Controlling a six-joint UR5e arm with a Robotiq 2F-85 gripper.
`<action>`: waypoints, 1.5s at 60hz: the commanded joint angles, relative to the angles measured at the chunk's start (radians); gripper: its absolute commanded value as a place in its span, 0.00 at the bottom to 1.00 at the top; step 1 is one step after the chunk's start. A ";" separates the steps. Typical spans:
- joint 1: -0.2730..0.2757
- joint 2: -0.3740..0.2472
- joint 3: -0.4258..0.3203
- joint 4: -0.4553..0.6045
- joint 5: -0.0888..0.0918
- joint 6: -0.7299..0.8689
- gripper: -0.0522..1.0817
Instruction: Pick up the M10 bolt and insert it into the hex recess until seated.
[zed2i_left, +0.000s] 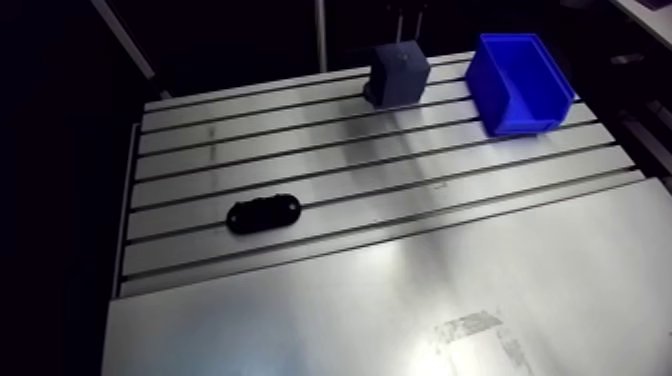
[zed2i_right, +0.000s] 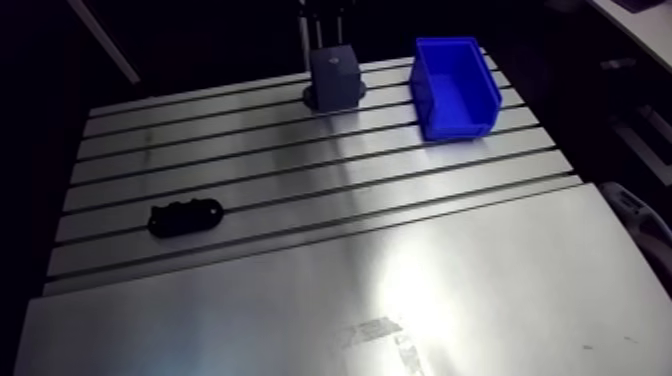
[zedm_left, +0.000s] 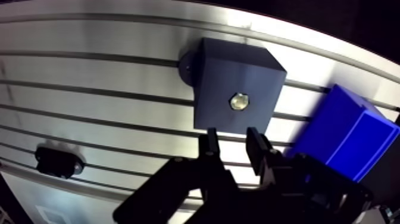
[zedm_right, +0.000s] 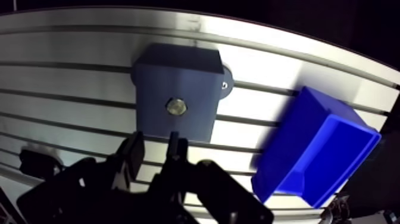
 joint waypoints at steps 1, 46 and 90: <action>0.011 -0.055 -0.009 0.040 0.000 -0.006 0.05; 0.124 -0.403 0.086 0.183 0.007 0.236 0.05; 0.139 -0.562 0.207 0.152 0.004 0.235 0.05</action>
